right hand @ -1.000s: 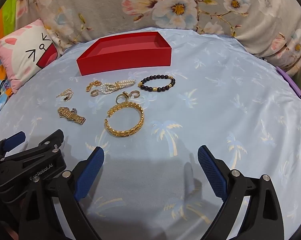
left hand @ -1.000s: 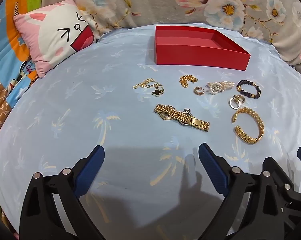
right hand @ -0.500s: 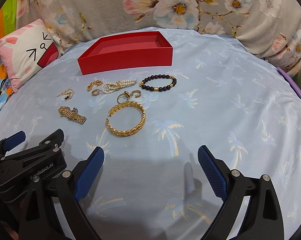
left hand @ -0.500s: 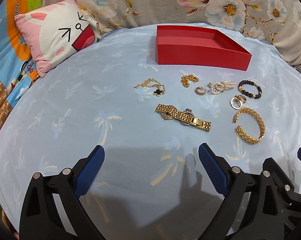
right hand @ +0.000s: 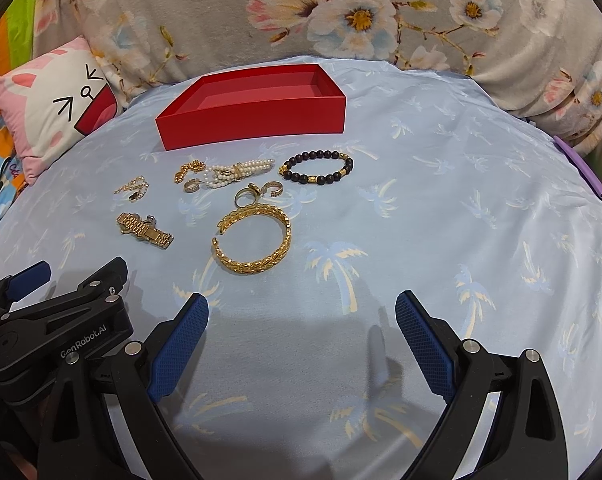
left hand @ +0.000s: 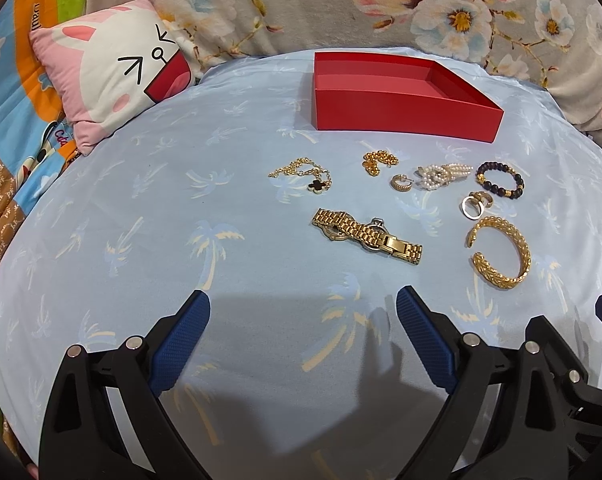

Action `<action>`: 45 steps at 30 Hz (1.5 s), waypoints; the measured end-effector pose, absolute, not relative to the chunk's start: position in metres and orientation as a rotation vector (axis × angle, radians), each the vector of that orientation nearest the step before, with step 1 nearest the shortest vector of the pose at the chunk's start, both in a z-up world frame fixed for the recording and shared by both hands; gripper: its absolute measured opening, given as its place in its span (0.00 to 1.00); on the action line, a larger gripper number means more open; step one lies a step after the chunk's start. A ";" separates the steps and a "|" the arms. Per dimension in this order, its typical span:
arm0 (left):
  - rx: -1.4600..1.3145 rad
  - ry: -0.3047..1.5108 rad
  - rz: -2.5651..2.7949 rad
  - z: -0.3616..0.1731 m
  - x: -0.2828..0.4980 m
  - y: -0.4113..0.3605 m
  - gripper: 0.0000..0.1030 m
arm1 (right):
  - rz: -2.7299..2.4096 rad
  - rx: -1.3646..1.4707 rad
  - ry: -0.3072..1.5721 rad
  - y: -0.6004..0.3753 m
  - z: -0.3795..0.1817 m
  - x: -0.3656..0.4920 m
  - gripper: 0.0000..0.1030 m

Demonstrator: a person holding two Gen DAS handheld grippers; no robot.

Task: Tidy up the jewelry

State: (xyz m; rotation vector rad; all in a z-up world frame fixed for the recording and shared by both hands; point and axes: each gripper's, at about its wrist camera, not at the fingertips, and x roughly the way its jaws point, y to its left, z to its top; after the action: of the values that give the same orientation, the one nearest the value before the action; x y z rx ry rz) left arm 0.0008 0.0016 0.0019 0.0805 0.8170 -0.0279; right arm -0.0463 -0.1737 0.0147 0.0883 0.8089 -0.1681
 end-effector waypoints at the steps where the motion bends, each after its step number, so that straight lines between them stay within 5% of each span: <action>1: 0.080 0.817 -0.028 0.002 0.001 0.002 0.89 | -0.168 0.087 0.809 -0.174 0.015 -0.046 0.90; 45: 0.079 0.816 -0.026 0.001 0.001 0.005 0.88 | -0.164 0.084 0.813 -0.170 0.013 -0.045 0.90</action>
State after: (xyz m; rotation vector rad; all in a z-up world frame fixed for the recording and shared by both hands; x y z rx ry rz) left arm 0.0010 0.0051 0.0012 0.0791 0.8163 -0.0256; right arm -0.0453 -0.1698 0.0134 0.0835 0.8132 -0.1640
